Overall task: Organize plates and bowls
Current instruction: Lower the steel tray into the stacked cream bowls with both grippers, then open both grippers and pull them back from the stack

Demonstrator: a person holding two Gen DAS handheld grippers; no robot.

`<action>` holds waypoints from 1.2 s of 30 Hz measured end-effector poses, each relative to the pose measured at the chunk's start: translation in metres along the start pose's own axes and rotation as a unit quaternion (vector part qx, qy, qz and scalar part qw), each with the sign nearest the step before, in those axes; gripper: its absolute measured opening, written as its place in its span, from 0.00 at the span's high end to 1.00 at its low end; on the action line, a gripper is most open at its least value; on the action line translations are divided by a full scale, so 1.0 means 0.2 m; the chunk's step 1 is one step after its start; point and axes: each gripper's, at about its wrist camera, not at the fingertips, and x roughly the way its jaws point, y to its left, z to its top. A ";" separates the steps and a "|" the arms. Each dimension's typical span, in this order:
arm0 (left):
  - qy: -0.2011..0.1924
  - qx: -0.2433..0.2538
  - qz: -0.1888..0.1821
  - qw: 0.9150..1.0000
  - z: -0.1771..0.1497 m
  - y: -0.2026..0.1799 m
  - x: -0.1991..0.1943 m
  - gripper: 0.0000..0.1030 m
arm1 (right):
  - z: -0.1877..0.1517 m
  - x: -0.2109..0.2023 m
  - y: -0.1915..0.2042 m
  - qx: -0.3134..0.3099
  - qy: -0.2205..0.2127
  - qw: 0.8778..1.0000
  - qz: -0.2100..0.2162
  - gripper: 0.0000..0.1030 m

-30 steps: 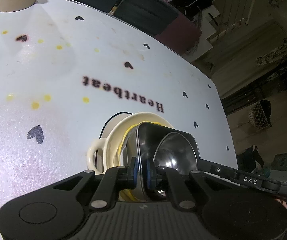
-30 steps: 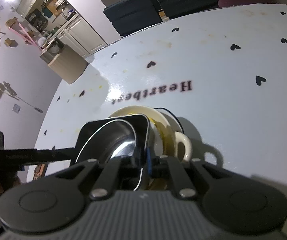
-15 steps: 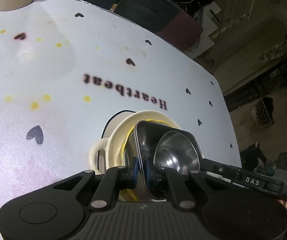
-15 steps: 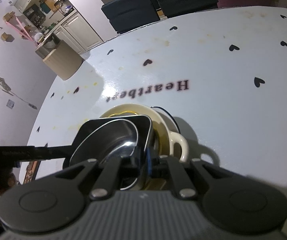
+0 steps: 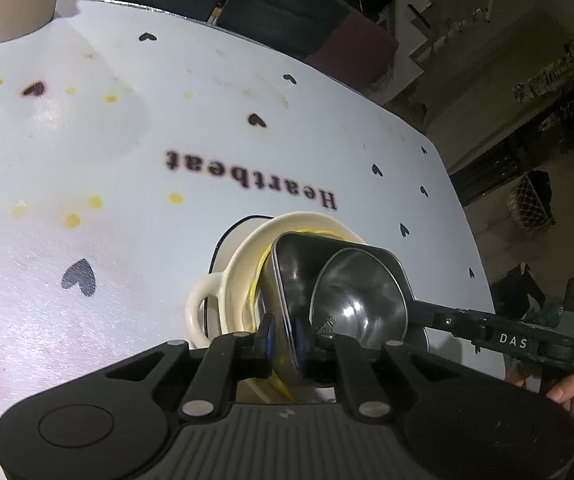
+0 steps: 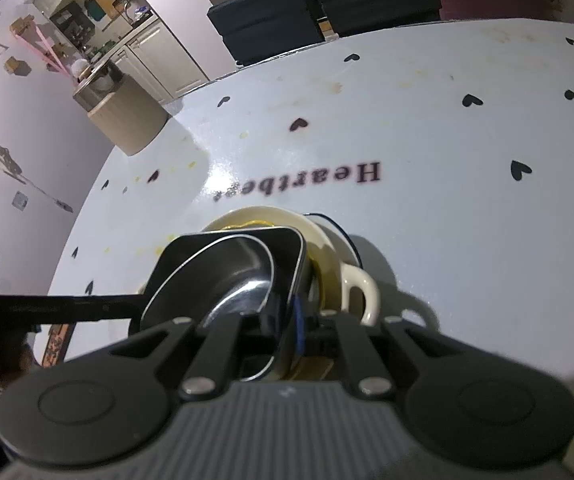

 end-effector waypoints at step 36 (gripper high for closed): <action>-0.235 0.115 0.094 0.961 -0.25 -0.36 -0.64 0.00 | -0.17 -0.49 0.21 -0.110 -0.246 0.959 -0.087 0.00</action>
